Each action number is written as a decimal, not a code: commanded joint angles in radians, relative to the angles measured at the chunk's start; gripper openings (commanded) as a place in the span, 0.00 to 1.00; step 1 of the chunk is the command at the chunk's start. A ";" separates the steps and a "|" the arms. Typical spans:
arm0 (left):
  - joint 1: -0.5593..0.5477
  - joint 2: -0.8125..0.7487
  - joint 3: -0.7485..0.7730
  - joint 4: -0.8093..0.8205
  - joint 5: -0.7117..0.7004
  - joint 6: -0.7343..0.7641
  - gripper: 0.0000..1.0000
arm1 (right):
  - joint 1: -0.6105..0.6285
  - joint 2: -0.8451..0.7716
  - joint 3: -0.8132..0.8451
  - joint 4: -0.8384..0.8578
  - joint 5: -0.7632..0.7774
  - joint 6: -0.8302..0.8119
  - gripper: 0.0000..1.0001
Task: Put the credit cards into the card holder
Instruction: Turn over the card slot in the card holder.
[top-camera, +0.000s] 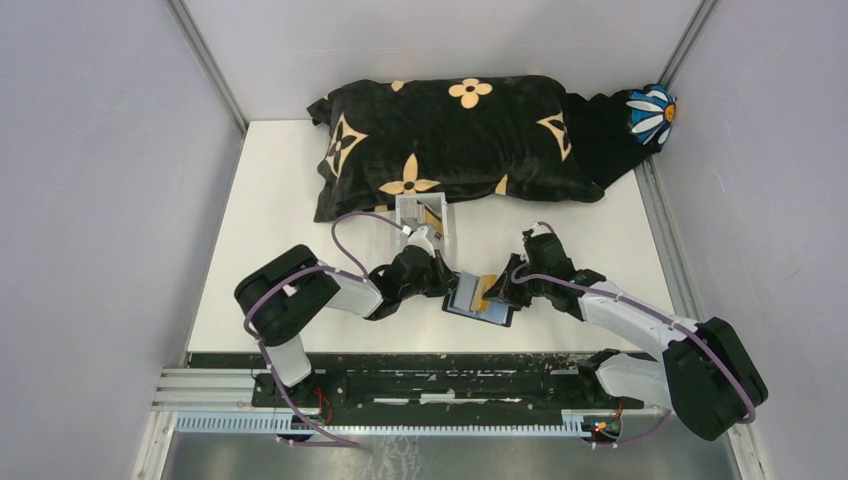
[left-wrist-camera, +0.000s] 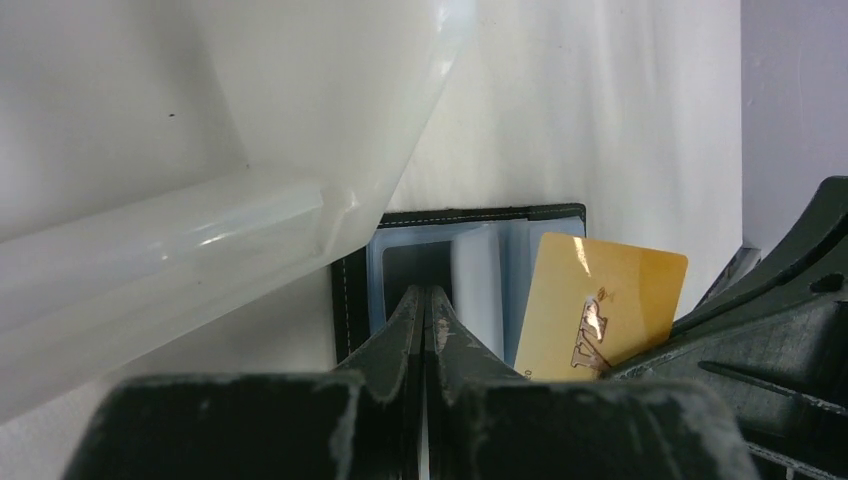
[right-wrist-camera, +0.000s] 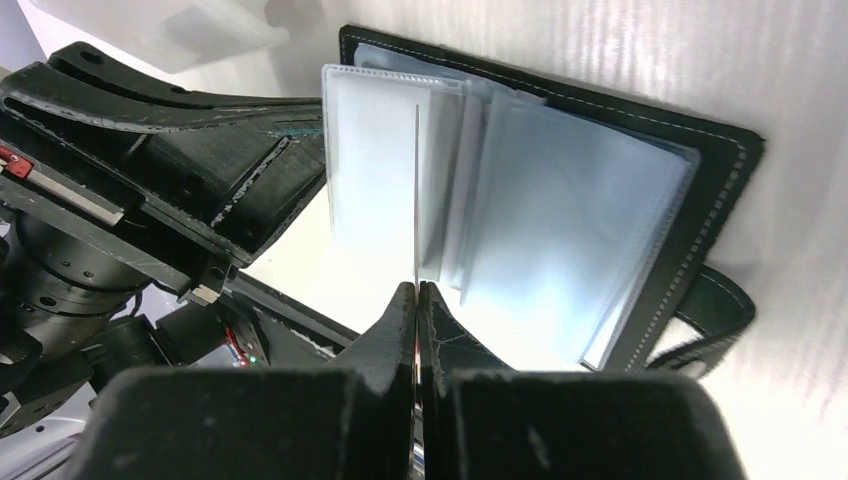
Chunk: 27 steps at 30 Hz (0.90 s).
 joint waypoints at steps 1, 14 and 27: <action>-0.003 -0.026 -0.026 -0.147 -0.051 0.049 0.03 | 0.026 0.031 0.072 0.088 0.013 -0.008 0.01; -0.003 -0.190 -0.071 -0.269 -0.224 0.068 0.03 | 0.030 -0.009 0.046 0.045 0.067 -0.039 0.01; -0.003 -0.190 -0.073 -0.256 -0.190 0.069 0.03 | 0.030 0.032 0.020 0.054 0.048 -0.051 0.01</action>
